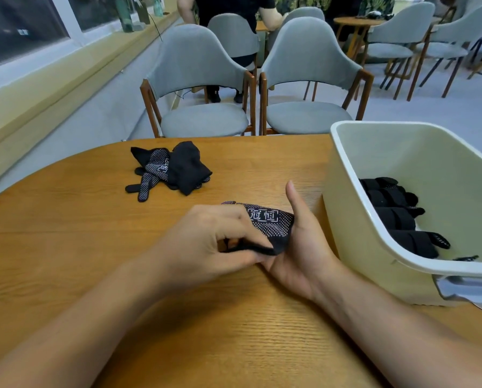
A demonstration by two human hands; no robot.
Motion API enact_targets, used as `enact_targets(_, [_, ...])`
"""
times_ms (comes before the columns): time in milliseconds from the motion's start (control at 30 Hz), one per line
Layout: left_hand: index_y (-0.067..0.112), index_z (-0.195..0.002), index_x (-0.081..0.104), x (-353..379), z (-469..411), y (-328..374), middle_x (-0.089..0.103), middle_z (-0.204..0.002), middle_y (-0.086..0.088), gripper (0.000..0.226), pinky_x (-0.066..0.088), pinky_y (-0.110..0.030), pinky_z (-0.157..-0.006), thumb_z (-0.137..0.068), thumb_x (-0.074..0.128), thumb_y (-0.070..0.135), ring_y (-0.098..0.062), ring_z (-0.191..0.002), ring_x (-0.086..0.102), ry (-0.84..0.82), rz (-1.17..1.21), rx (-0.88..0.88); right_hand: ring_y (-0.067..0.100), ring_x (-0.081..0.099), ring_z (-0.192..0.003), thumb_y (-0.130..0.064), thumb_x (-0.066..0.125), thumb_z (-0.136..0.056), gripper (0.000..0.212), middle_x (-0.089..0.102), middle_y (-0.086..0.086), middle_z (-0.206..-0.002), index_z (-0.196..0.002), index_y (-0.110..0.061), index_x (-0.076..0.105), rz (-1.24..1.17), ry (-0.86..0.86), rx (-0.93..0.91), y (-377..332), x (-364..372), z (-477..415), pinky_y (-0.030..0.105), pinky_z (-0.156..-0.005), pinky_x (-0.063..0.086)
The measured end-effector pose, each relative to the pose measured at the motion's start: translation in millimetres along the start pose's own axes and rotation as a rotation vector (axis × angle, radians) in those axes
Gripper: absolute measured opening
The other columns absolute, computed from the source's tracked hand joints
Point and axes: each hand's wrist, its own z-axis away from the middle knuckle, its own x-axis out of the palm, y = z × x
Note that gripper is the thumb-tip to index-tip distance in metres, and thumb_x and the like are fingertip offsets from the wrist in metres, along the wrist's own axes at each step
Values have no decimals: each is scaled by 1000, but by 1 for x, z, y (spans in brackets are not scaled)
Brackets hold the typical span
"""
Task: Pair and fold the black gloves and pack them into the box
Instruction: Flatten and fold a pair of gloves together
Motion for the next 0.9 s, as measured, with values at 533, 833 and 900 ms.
enact_targets(533, [29,-115,84,15,4,-3,67,-93,17,22,42,-10,-69,-93,85,32,-10,-75,66,-305,14,-103,43,62,-134,-71,53,-101,85,63,27,-138,-137,6,61,-92,128,12,-15,2,-2,55,-119,47])
enact_targets(833, [37,-113,83,15,5,4,71,-94,12,30,46,-15,-69,-88,83,54,-10,-83,67,-478,98,-261,31,73,-116,-71,52,-101,83,74,17,-131,-144,-1,63,203,335,-138,-14,4,-7,45,-96,63])
enact_targets(900, [37,-111,84,14,5,2,72,-97,14,24,49,-17,-74,-93,80,51,-11,-89,69,-476,132,-285,19,72,-123,-77,49,-99,77,77,3,-131,-142,-15,65,436,410,-244,-15,2,-10,48,-116,51])
